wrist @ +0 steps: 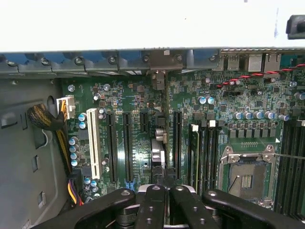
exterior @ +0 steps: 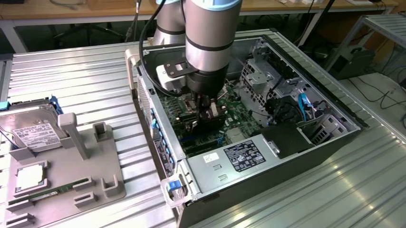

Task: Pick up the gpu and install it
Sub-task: 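Press down on the gpu until it lock into place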

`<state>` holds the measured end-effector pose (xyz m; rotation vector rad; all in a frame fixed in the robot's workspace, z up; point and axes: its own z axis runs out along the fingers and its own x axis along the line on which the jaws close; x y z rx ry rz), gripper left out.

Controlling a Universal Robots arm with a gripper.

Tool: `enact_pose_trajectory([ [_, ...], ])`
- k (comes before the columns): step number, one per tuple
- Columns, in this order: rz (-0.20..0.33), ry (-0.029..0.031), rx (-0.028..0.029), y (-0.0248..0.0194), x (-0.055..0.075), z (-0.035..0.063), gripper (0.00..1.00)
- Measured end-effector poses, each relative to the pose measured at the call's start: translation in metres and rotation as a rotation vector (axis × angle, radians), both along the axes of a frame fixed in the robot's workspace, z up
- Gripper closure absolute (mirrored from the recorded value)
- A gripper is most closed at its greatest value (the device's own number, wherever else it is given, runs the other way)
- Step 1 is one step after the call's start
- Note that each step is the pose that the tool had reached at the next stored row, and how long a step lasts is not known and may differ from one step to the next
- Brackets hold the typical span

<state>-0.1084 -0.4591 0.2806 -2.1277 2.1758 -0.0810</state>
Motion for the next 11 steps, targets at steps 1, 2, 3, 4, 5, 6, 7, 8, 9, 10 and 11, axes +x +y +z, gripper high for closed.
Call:
enact_pose_trajectory([
  [1, 0.0, 0.012, -0.0001, 0.0, 0.0, 0.0001, 0.89],
  [2, 0.0, 0.029, 0.0001, 0.0, 0.0, 0.0002, 0.89],
  [3, 0.0, 0.0518, 0.0001, 0.0, 0.0001, 0.0002, 0.89],
  [4, 0.0, 0.0616, -0.0003, 0.0, 0.0004, 0.0008, 0.89],
  [5, 0.0, 0.066, -0.0002, 0.0, 0.0005, 0.0008, 0.89],
  [6, 0.0, 0.0688, -0.0003, 0.0004, 0.0004, 0.0008, 0.89],
  [7, 0.0, 0.0699, -0.0011, 0.0014, 0.0003, 0.0009, 0.89],
  [8, 0.0, 0.0714, -0.0017, 0.0029, 0.0004, 0.0008, 0.89],
  [9, 0.0, 0.0738, -0.004, 0.0064, 0.0004, 0.0008, 0.89],
  [10, 0.0, 0.0754, -0.0066, 0.0078, 0.0004, 0.0009, 0.89],
  [11, 0.0, 0.0758, -0.0078, 0.0078, 0.0004, 0.0008, 0.89],
])
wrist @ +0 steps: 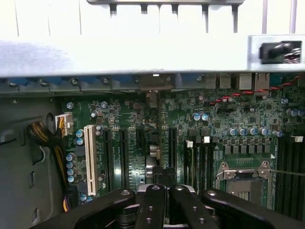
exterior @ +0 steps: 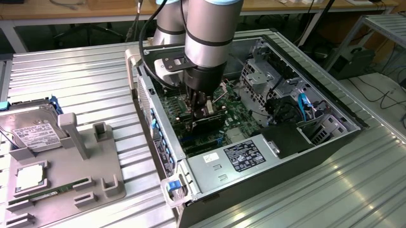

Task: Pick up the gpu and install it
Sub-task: 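Press down on the gpu until it lock into place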

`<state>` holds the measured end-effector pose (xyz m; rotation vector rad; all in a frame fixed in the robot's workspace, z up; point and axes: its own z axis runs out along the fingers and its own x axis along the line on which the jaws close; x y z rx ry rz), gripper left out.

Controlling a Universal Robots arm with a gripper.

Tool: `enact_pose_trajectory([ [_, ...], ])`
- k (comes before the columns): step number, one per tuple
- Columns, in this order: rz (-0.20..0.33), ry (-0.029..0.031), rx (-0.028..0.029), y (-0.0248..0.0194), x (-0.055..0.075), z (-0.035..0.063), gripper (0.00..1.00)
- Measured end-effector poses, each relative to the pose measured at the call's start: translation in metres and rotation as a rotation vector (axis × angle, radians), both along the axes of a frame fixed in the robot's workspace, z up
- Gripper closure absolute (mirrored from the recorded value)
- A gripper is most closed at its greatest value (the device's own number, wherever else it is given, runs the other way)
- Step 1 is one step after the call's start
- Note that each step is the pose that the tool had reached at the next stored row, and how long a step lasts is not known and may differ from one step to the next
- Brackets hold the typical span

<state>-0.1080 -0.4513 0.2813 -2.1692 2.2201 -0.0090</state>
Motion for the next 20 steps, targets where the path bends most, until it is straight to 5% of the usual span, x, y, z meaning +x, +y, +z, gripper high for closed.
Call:
enact_pose_trajectory([
  [12, 0.016, 0.0066, -0.0132, 0.0008, -0.011, -0.0001, 0.89],
  [20, 0.068, 0.0063, -0.0137, 0.0015, -0.014, -0.0002, 0.89],
])
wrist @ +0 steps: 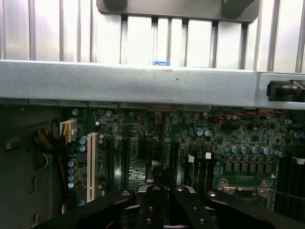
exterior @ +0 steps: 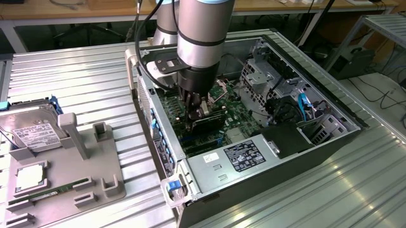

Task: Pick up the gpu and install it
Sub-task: 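Press down on the gpu until it lock into place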

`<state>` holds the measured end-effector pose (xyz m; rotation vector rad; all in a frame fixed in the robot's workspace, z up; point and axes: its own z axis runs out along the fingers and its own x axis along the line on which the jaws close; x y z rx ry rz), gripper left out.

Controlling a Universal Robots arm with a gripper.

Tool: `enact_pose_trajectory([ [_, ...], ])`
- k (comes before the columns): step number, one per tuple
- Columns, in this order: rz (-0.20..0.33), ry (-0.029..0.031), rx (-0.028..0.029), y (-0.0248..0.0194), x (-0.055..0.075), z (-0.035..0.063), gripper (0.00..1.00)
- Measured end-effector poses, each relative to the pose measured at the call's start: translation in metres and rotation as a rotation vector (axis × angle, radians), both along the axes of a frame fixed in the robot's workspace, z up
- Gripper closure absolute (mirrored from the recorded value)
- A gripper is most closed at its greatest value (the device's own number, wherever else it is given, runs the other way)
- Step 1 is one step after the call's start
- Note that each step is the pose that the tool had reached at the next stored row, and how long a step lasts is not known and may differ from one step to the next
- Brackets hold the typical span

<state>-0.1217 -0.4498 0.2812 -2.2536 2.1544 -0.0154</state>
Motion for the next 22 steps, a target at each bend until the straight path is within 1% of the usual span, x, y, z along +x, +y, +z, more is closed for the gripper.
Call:
enact_pose_trajectory([
  [3, 0.0, -0.0001, -0.0005, 0.0001, -0.001, -0.0006, 0.89],
  [7, 0.0, 0.0002, -0.0016, 0.0, -0.001, -0.0043, 0.89],
  [14, 0.0, 0.0006, -0.0024, 0.0, -0.001, -0.0075, 0.89],
  [15, 0.0, 0.0006, -0.0025, 0.0, -0.001, -0.0086, 0.89],
  [16, 0.0, 0.0003, -0.0018, 0.0002, -0.001, -0.012, 0.89],
  [17, 0.0, 0.0016, -0.0031, 0.0002, -0.001, -0.0144, 0.89],
  [18, 0.0, 0.0019, -0.003, 0.0003, -0.001, -0.0154, 0.89],
  [21, 0.0, 0.0013, -0.0016, 0.0005, -0.001, -0.0163, 0.89],
  [22, 0.0, 0.0021, -0.0026, 0.0007, -0.001, -0.0146, 0.89],
])
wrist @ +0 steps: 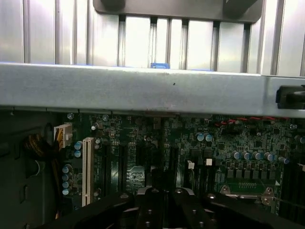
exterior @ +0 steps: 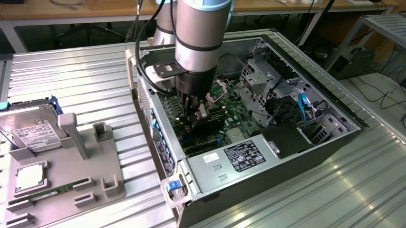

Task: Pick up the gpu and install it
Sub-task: 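Press down on the gpu until it lock into place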

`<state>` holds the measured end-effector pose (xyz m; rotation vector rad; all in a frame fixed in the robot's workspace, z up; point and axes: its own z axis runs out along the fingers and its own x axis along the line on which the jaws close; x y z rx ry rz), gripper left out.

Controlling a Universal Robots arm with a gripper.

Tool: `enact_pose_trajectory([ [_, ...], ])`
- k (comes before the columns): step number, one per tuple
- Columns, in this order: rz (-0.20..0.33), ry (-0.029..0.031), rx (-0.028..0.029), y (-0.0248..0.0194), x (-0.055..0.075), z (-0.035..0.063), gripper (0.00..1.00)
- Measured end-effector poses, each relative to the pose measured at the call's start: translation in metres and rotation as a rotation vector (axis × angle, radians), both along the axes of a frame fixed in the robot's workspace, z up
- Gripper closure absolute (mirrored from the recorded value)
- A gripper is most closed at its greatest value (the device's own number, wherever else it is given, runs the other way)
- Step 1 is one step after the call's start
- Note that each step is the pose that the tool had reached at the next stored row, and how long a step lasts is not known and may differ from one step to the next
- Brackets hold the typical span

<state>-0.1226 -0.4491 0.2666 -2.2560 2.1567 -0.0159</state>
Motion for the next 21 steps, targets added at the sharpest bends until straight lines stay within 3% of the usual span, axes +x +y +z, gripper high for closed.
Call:
enact_pose_trajectory([
  [2, 0.0, -0.0024, 0.0037, 0.0003, 0.0, 0.0073, 0.89],
  [3, 0.0, -0.0008, 0.0009, -0.0003, 0.0, 0.0154, 0.89],
  [6, 0.0, -0.0007, 0.0009, 0.0003, 0.0, 0.0364, 0.89],
  [9, 0.0, -0.0008, 0.001, 0.0005, 0.0, 0.0497, 0.89],
  [12, 0.0, -0.0008, 0.0011, 0.0005, 0.0, 0.0566, 0.89],
  [21, 0.0, -0.0008, 0.0011, 0.0005, 0.0, 0.0571, 0.89],
])
